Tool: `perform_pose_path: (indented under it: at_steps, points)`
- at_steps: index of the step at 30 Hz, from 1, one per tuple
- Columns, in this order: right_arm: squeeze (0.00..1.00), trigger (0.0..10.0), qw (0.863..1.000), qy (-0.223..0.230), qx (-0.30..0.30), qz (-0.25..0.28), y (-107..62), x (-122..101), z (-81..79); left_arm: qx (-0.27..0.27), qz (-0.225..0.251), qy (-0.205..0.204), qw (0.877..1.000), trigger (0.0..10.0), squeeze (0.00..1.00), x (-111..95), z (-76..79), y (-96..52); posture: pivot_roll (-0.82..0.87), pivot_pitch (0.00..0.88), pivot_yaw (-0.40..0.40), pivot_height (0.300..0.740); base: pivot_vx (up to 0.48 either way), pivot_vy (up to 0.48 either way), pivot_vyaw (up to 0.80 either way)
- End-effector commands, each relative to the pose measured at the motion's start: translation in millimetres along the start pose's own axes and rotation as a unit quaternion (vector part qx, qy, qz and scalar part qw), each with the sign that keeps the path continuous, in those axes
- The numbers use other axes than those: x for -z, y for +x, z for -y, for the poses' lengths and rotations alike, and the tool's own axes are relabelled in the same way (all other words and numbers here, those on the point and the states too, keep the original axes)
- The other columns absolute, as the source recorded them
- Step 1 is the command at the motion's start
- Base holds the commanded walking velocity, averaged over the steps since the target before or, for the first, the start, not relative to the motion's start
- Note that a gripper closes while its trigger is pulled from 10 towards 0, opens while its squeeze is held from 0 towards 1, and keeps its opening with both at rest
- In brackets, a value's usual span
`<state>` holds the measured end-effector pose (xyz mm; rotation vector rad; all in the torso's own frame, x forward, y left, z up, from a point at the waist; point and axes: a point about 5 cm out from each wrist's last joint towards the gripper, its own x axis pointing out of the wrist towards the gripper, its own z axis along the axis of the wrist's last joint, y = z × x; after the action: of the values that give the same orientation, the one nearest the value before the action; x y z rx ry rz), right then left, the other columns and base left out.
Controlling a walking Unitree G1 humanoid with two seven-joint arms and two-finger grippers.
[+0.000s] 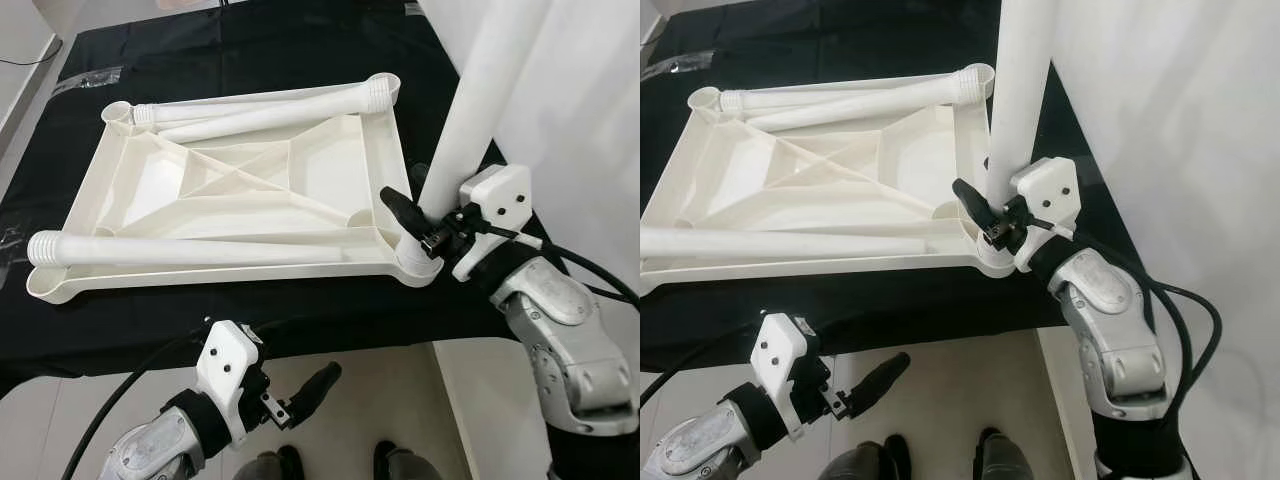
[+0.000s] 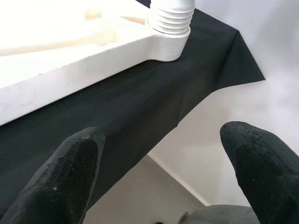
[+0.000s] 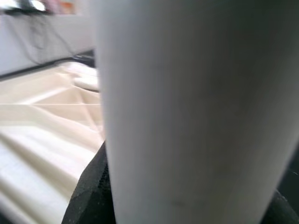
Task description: Building children table
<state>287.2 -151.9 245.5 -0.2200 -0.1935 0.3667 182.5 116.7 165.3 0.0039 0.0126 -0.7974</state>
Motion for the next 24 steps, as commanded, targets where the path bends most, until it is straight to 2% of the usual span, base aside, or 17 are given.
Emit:
perform_pose_path:
  at_steps: [1, 2, 3, 5, 9, 18, 19, 20, 21, 22, 23, 24]
  points:
    - [0.00, 10.0, 0.970, -0.009, 0.103, -0.218, -17.3, 69, 18.8, -0.003, -0.015, 0.002, 1.000, 10.0, 0.00, 5, -1.2, -3.8, 0.01, 0.303, 0.084, 0.740, 0.000, 0.000, 0.00]
    - [0.00, 10.0, 0.959, 0.005, 0.159, -0.235, -24.3, 69, 17.3, -0.003, -0.015, 0.003, 1.000, 10.0, 0.00, 6, -1.7, -4.0, 0.00, 0.298, 0.083, 0.740, 0.000, 0.000, 0.00]
    - [0.00, 10.0, 0.954, 0.034, 0.185, -0.233, -27.8, 66, 9.1, -0.003, -0.015, 0.003, 1.000, 10.0, 0.00, 6, -2.1, -4.0, 0.00, 0.298, 0.084, 0.740, 0.000, 0.000, 0.00]
    - [0.00, 10.0, 0.955, 0.070, 0.190, -0.218, -29.6, 61, -1.1, -0.003, -0.014, 0.002, 1.000, 10.0, 0.00, 6, -2.5, -3.8, 0.00, 0.298, 0.084, 0.740, 0.000, 0.000, 0.00]
    - [0.00, 10.0, 0.955, 0.067, 0.200, -0.209, -25.1, 70, -1.8, -0.001, -0.016, 0.006, 1.000, 10.0, 0.00, 8, -4.1, -1.7, 0.01, 0.282, 0.092, 0.740, 0.000, 0.000, 0.00]
    - [0.00, 10.0, 0.959, 0.070, 0.187, -0.201, -18.2, 71, -8.7, -0.010, -0.017, 0.011, 1.000, 10.0, 0.00, 10, -9.4, -1.4, 0.01, 0.261, 0.095, 0.740, 0.000, 0.000, 0.00]
    - [0.58, 10.0, 0.962, 0.073, 0.177, -0.194, -16.5, 69, -10.1, -0.010, -0.017, 0.011, 1.000, 10.0, 0.00, 11, -10.1, -1.0, 0.01, 0.259, 0.095, 0.740, 0.000, 0.000, 0.00]
    - [0.58, 10.0, 0.962, 0.073, 0.177, -0.194, -16.5, 69, -10.1, -0.010, -0.017, 0.011, 1.000, 10.0, 0.00, 11, -10.1, -1.0, 0.01, 0.259, 0.095, 0.740, 0.000, 0.000, 0.00]
    - [1.00, 10.0, 0.965, 0.075, 0.173, -0.182, -15.0, 65, -9.7, -0.011, -0.017, 0.011, 1.000, 10.0, 0.00, 11, -10.6, -0.7, 0.01, 0.259, 0.095, 0.740, 0.000, 0.000, 0.00]
    - [1.00, 10.0, 0.974, 0.082, 0.143, -0.155, -9.2, 57, -9.6, -0.011, -0.017, 0.012, 1.000, 10.0, 0.00, 11, -11.1, -0.1, 0.01, 0.253, 0.096, 0.740, 0.000, 0.000, 0.00]
    - [1.00, 10.0, 0.974, 0.082, 0.143, -0.155, -9.2, 57, -9.6, -0.011, -0.017, 0.012, 1.000, 10.0, 0.00, 11, -11.1, -0.1, 0.01, 0.253, 0.096, 0.740, 0.000, 0.000, 0.00]
    - [1.00, 10.0, 0.983, 0.087, 0.109, -0.116, -2.4, 45, -7.5, -0.012, -0.016, 0.014, 1.000, 10.0, 0.00, 11, -11.6, 0.4, 0.01, 0.251, 0.098, 0.740, 0.000, 0.000, 0.00]
